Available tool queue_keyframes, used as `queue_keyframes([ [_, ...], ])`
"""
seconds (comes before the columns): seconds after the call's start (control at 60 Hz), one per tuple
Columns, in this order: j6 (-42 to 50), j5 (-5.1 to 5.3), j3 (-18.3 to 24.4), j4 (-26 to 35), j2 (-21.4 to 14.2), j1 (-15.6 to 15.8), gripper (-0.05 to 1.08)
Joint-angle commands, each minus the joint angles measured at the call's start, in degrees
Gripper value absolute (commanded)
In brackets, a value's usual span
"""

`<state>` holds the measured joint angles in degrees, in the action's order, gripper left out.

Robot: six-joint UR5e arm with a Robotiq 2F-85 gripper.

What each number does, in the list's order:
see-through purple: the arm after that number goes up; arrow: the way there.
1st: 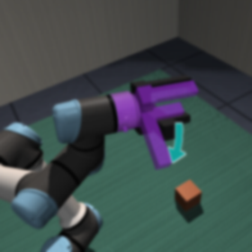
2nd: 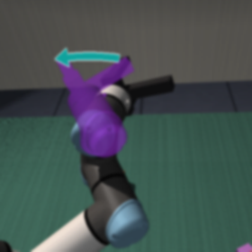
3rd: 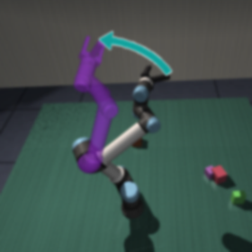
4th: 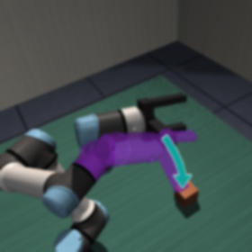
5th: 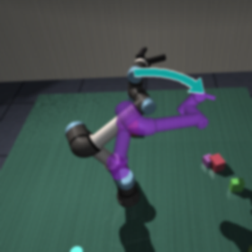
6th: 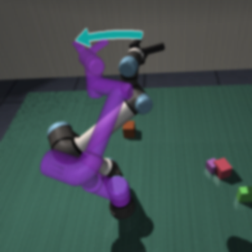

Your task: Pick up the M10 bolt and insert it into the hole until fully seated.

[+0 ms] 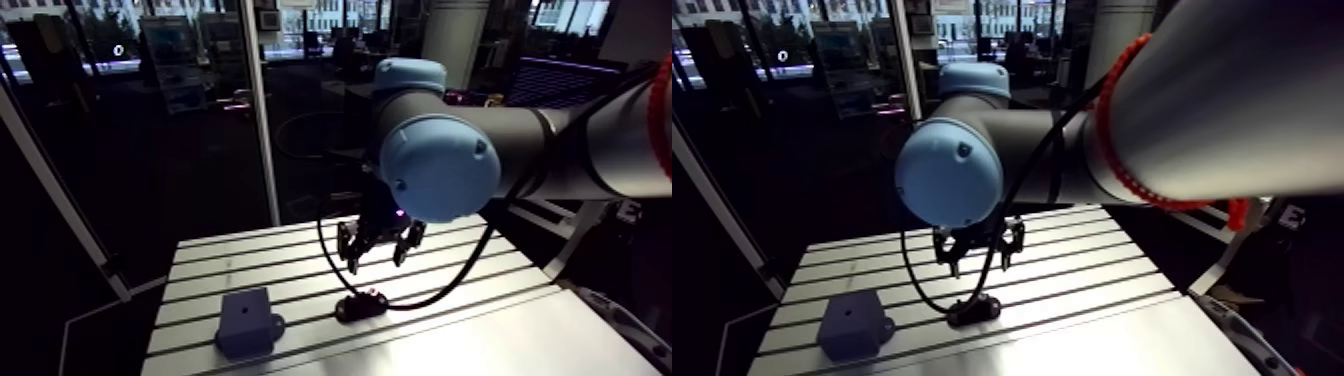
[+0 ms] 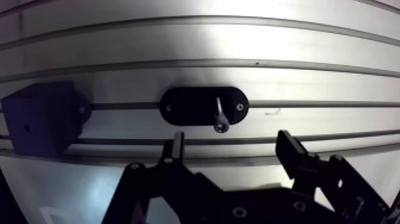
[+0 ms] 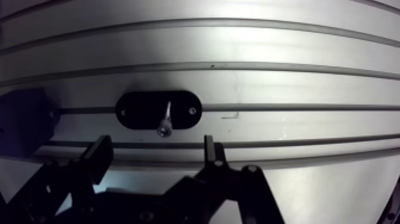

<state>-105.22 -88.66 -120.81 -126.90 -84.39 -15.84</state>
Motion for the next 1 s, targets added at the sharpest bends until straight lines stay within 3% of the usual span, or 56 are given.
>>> queue_keyframes([
  [0.017,0.0,-0.06,-1.0,-0.9,0.1,0.1,0.2],
  [0.517,-0.2,-0.06,-2.1,-4.6,2.3,0.4,0.38],
  [1.0,-1.4,-0.06,-3.0,-5.9,3.2,0.4,0.45],
])
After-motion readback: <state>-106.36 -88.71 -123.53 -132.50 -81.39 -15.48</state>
